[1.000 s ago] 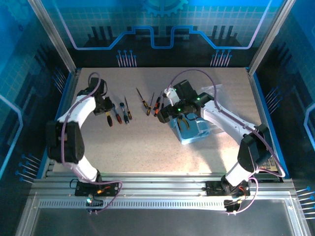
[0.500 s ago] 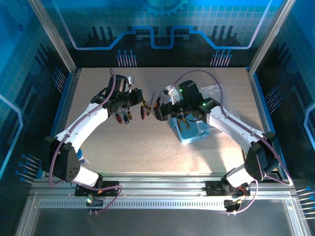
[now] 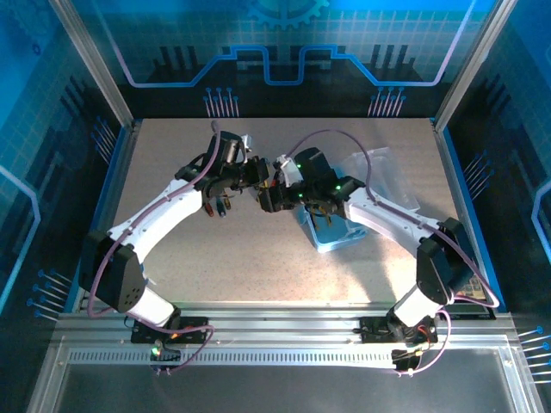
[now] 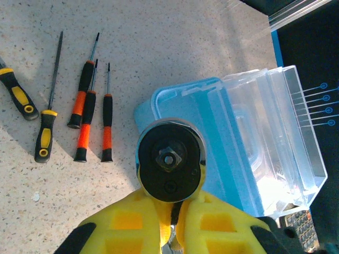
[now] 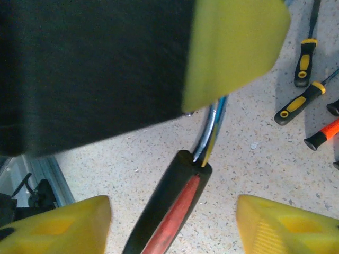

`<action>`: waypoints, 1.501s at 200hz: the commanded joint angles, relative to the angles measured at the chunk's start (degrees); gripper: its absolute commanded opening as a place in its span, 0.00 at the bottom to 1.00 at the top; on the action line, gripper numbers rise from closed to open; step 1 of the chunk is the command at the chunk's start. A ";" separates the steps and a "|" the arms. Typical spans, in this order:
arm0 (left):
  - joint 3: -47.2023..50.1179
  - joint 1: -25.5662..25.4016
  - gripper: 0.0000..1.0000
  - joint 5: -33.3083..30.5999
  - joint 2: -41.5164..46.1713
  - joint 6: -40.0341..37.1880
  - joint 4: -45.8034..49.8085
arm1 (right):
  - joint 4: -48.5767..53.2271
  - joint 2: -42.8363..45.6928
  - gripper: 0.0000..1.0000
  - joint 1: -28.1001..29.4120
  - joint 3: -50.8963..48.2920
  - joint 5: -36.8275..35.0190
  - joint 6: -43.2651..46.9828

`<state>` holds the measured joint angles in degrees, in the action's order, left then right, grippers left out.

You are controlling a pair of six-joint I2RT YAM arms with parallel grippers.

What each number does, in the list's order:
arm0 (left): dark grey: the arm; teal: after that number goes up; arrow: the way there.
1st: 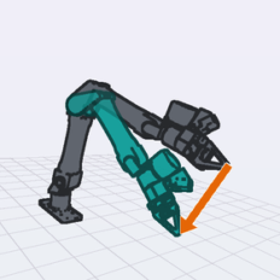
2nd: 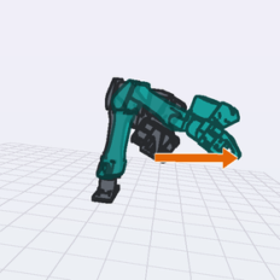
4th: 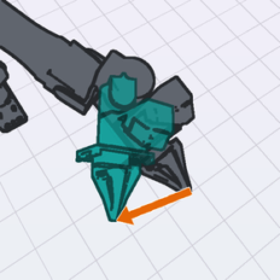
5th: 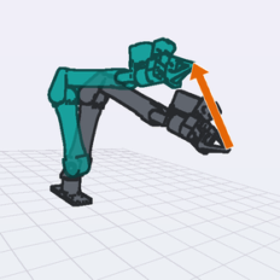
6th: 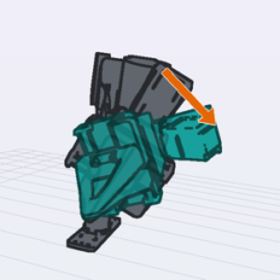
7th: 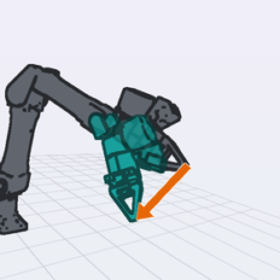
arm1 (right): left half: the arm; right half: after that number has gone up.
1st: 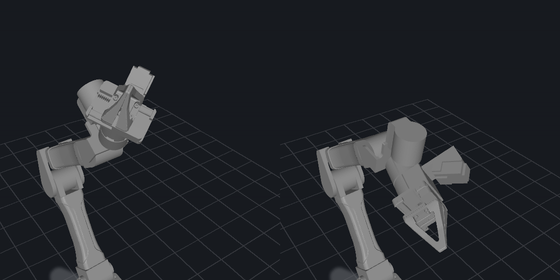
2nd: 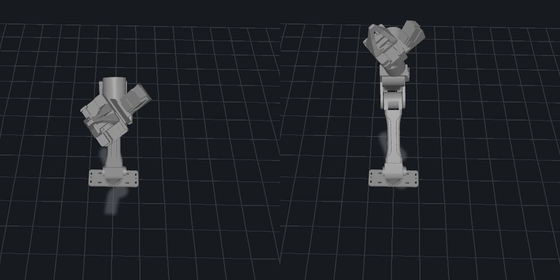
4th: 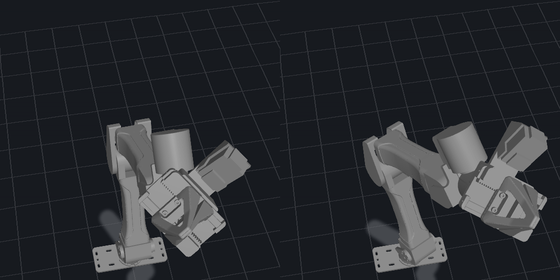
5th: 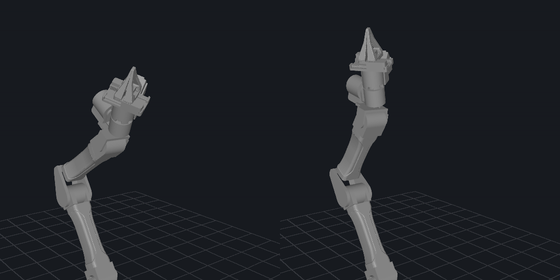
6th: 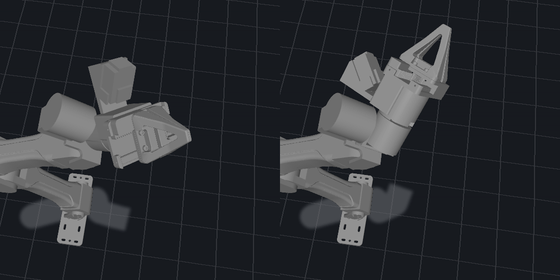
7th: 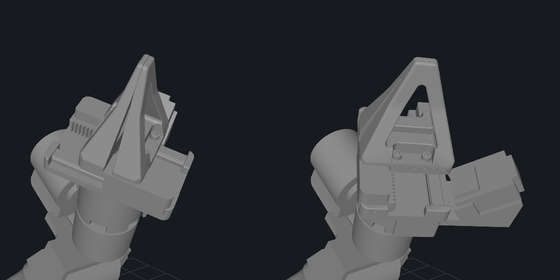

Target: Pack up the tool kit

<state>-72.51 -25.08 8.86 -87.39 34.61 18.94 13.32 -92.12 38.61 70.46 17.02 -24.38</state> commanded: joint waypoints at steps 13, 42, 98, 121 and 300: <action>-2.40 -0.58 0.00 0.27 0.54 0.39 -2.16 | -3.48 0.24 0.35 1.20 0.48 -4.35 -2.57; -2.04 -0.67 0.00 0.62 0.95 -0.31 -1.54 | -4.01 3.42 0.13 0.49 -1.15 -7.26 -2.23; -3.14 -0.04 0.80 -4.03 2.12 -6.44 3.37 | 2.03 8.68 0.00 -4.89 -2.40 -4.33 2.07; -2.97 3.72 0.99 -7.84 5.26 -9.45 6.31 | 6.32 11.32 0.00 -8.77 -3.64 -4.22 4.55; 10.06 14.53 0.99 -5.69 9.27 -10.18 7.98 | 24.00 5.04 0.00 -22.87 -5.18 -15.70 16.64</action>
<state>-62.61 -10.81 1.39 -77.84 24.01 27.59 37.54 -86.46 16.62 65.47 1.65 -8.69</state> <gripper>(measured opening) 0.995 0.110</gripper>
